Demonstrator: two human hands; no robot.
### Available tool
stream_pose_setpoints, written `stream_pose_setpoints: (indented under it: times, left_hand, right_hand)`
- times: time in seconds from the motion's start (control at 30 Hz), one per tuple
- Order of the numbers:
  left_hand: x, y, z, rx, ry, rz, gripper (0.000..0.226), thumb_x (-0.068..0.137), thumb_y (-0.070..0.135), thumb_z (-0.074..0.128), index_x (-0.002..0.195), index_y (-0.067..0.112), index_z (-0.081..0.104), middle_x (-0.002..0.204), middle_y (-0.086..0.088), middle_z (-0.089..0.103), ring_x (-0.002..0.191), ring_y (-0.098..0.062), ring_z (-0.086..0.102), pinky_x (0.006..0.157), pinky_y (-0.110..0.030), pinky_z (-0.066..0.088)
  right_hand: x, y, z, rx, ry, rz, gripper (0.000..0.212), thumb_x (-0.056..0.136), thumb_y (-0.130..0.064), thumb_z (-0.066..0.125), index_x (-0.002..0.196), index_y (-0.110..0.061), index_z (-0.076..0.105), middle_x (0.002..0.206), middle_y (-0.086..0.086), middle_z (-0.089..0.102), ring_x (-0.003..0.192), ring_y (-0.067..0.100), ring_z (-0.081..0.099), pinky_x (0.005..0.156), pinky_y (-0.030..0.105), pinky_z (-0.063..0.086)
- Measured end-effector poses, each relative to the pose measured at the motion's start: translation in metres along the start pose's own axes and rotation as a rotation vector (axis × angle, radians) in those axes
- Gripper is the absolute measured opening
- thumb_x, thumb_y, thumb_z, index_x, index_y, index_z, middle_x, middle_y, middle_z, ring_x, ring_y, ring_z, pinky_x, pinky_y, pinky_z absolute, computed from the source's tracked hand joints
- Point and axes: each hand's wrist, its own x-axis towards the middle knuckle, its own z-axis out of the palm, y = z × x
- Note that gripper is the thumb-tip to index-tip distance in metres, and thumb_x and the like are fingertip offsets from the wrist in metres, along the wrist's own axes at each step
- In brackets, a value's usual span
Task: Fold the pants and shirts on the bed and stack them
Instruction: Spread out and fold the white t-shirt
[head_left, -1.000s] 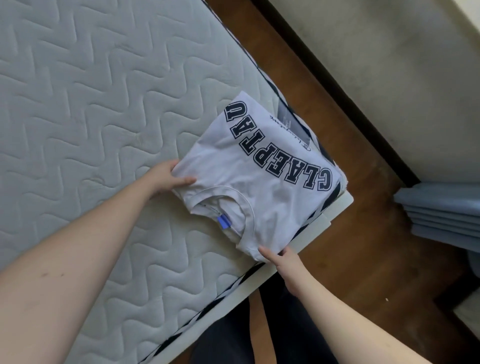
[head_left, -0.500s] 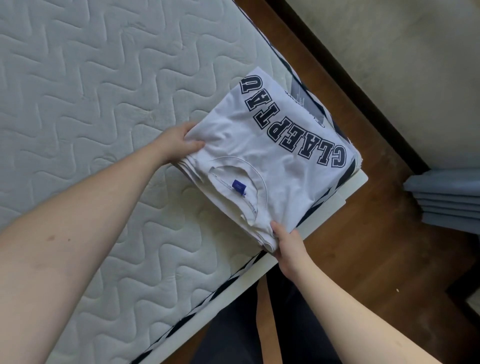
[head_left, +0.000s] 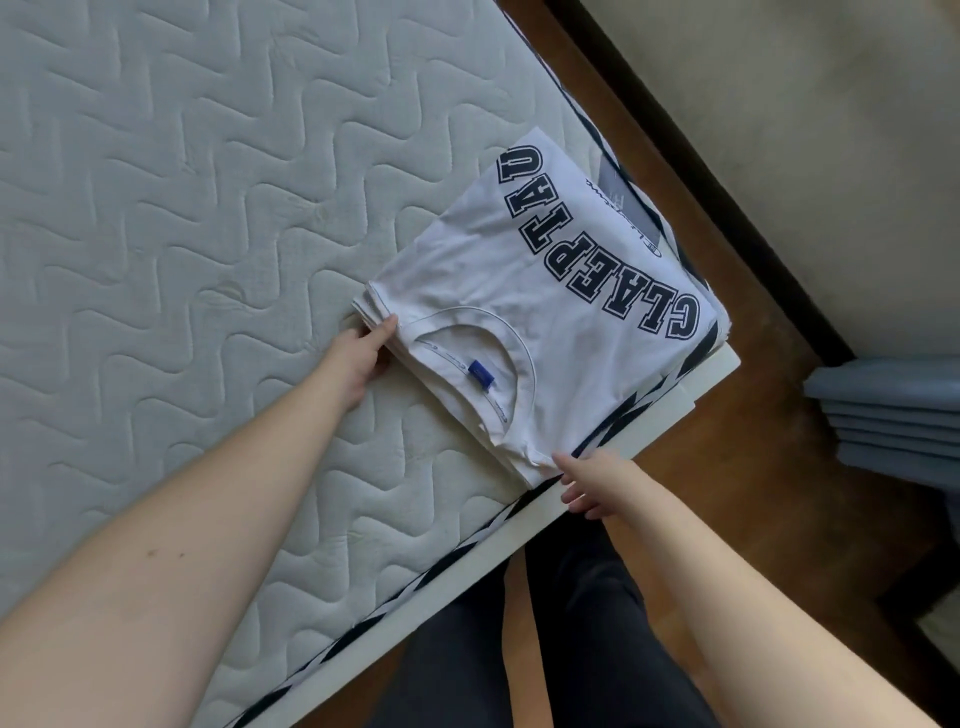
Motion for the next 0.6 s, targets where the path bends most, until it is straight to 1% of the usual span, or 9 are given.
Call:
stream_pose_setpoints:
  times: [0.07,0.13,0.2,0.27,0.33,0.4,0.47,0.53,0.6]
  left_hand:
    - [-0.006,-0.012,0.005,-0.013,-0.036,-0.013,0.036,0.089,0.035,0.069,0.116,0.014,0.062,0.122,-0.008,0.067,0.112,-0.021,0.062,0.093,-0.031,0.049]
    - [-0.011,-0.019,0.013,0.01,-0.044,0.015,0.04,0.087,0.035,0.071,0.119,0.012,0.063,0.12,-0.007,0.068,0.111,-0.022,0.063,0.097,-0.036,0.049]
    - [-0.018,-0.021,0.022,0.019,-0.018,0.093,0.041,0.086,0.029,0.073,0.122,0.013,0.063,0.115,-0.002,0.07,0.11,-0.02,0.064,0.098,-0.035,0.049]
    - [-0.025,-0.022,0.035,-0.029,-0.003,0.157,0.04,0.084,0.025,0.075,0.121,0.018,0.062,0.114,0.003,0.071,0.109,-0.016,0.065,0.095,-0.031,0.05]
    - [-0.031,-0.024,0.046,-0.126,-0.016,0.141,0.048,0.083,0.025,0.077,0.126,0.019,0.057,0.118,0.001,0.07,0.112,-0.017,0.064,0.096,-0.036,0.05]
    - [-0.036,-0.031,0.052,-0.222,-0.032,0.1,0.058,0.083,0.023,0.076,0.134,0.024,0.048,0.122,0.003,0.068,0.112,-0.017,0.064,0.094,-0.04,0.051]
    - [-0.041,-0.04,0.058,-0.248,-0.005,0.051,0.058,0.083,0.022,0.077,0.13,0.033,0.044,0.118,0.01,0.069,0.106,-0.013,0.066,0.083,-0.038,0.054]
    - [-0.043,-0.048,0.064,-0.25,0.021,0.024,0.047,0.084,0.02,0.075,0.122,0.031,0.049,0.111,0.009,0.071,0.099,-0.014,0.069,0.075,-0.034,0.056]
    - [-0.046,-0.052,0.071,-0.231,0.012,-0.005,0.027,0.086,0.019,0.073,0.111,0.023,0.063,0.108,-0.001,0.074,0.098,-0.019,0.07,0.081,-0.035,0.055]
  right_hand:
    - [0.001,-0.011,-0.025,0.054,0.117,-0.121,0.036,0.1,-0.039,0.048,0.1,-0.007,0.065,0.078,0.003,0.071,0.06,0.013,0.064,0.055,0.026,0.05]
    - [0.002,-0.028,-0.048,0.156,0.21,-0.251,0.031,0.101,-0.035,0.048,0.1,-0.009,0.065,0.075,0.002,0.068,0.059,0.013,0.062,0.055,0.027,0.048]
    - [0.001,-0.05,-0.063,0.233,0.23,-0.343,0.028,0.101,-0.034,0.049,0.101,-0.011,0.065,0.077,0.001,0.067,0.061,0.012,0.061,0.057,0.026,0.048]
    - [0.003,-0.071,-0.072,0.274,0.233,-0.44,0.024,0.1,-0.032,0.05,0.102,-0.014,0.066,0.081,0.001,0.068,0.063,0.011,0.061,0.059,0.025,0.049]
    - [0.008,-0.093,-0.08,0.288,0.287,-0.549,0.019,0.1,-0.031,0.052,0.101,-0.017,0.065,0.087,-0.001,0.07,0.068,0.009,0.063,0.062,0.024,0.05]
    - [0.016,-0.116,-0.092,0.263,0.405,-0.671,0.017,0.099,-0.032,0.053,0.106,-0.021,0.065,0.093,-0.005,0.07,0.079,0.006,0.065,0.067,0.021,0.049]
    - [0.025,-0.136,-0.112,0.18,0.523,-0.766,0.021,0.098,-0.032,0.052,0.115,-0.025,0.062,0.104,-0.01,0.067,0.092,0.004,0.062,0.074,0.02,0.047]
    - [0.039,-0.154,-0.135,0.092,0.569,-0.799,0.032,0.099,-0.032,0.048,0.129,-0.026,0.056,0.12,-0.01,0.061,0.107,0.007,0.057,0.086,0.025,0.046]
    - [0.055,-0.167,-0.159,-0.043,0.573,-0.721,0.043,0.1,-0.033,0.046,0.142,-0.022,0.045,0.138,-0.003,0.053,0.123,0.015,0.051,0.1,0.034,0.043]
